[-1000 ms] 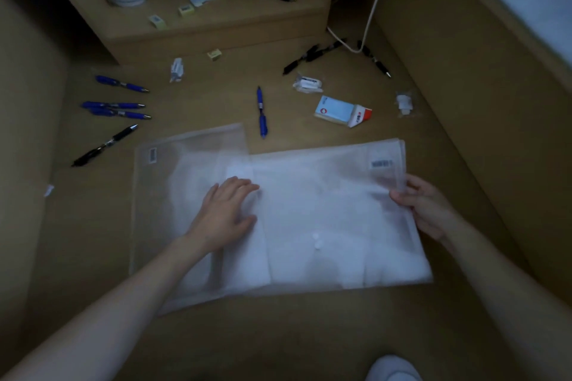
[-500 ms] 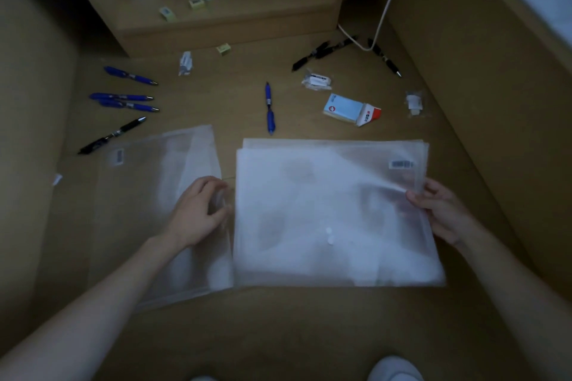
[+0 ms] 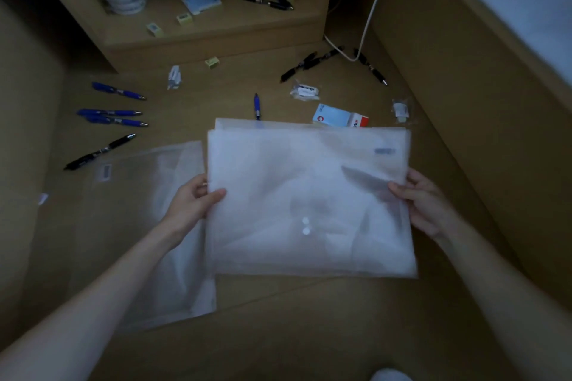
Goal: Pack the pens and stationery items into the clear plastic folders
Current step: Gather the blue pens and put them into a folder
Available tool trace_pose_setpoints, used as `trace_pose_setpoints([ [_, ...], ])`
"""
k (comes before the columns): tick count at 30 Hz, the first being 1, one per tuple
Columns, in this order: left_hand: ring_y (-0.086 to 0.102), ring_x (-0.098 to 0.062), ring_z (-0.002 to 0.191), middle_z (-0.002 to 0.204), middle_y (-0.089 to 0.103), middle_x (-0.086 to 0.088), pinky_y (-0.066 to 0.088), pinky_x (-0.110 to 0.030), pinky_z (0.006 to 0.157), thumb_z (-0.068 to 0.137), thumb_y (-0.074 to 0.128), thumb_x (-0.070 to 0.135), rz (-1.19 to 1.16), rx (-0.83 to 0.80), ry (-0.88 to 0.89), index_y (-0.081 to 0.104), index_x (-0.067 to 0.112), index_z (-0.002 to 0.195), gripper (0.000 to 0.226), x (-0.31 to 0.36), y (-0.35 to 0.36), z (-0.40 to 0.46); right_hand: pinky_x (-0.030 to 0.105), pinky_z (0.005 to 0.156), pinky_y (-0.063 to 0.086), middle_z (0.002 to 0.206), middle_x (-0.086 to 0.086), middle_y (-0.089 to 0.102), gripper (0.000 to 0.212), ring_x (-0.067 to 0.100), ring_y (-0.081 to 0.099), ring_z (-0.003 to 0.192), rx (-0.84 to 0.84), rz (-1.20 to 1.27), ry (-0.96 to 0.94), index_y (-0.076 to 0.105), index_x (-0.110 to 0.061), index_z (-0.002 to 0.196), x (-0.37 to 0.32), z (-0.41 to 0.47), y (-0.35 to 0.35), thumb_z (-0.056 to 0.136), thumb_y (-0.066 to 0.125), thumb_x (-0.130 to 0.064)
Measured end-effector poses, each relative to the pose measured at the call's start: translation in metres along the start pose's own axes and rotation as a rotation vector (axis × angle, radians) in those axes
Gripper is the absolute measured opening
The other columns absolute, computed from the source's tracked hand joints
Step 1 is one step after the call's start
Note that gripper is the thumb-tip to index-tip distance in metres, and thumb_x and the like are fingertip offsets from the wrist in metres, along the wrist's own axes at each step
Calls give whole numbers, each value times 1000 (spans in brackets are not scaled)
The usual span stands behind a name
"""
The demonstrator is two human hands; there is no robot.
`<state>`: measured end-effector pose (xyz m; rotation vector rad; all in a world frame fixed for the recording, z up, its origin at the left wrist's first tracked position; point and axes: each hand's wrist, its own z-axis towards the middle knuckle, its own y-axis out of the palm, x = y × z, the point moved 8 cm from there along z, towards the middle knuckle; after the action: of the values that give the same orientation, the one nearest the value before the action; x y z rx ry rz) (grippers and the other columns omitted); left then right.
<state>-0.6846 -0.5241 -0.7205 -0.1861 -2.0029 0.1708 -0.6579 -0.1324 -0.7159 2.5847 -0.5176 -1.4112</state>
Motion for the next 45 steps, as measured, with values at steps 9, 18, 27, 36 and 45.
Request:
trace_pose_setpoints([
  [9,60,2,51,69,68,7,47,-14,43,94,46,-3,-134,182,116,49,19,90,22,86,-45,19,33,67,58,103,7,72,62,22,70,87,-24,-11,-251,58,-11,123,-101,15,79,63,73,-11],
  [18,57,-5,69,111,59,-16,47,-18,63,92,56,2,-126,478,104,48,2,125,34,256,-124,-54,42,72,57,105,15,70,32,31,69,89,35,-88,-322,65,-13,110,-259,-71,186,83,64,3],
  [27,63,-12,70,111,62,-17,52,-38,74,91,62,12,-57,491,115,50,6,128,40,499,-131,-115,47,84,56,110,19,68,49,34,67,95,181,-33,-298,53,-3,129,-471,-194,203,82,69,-1],
  [36,59,-10,74,103,61,-3,47,-28,60,91,63,18,-2,159,133,48,11,129,41,677,16,-120,38,64,60,94,10,69,33,29,72,73,400,58,-329,60,-13,119,-604,-298,88,88,61,-1],
  [45,61,-12,66,99,62,-11,51,-20,48,97,51,6,95,-202,58,41,2,133,37,732,257,-75,33,59,59,94,10,68,37,25,71,67,635,169,-320,59,-12,122,-656,-299,-109,87,60,1],
])
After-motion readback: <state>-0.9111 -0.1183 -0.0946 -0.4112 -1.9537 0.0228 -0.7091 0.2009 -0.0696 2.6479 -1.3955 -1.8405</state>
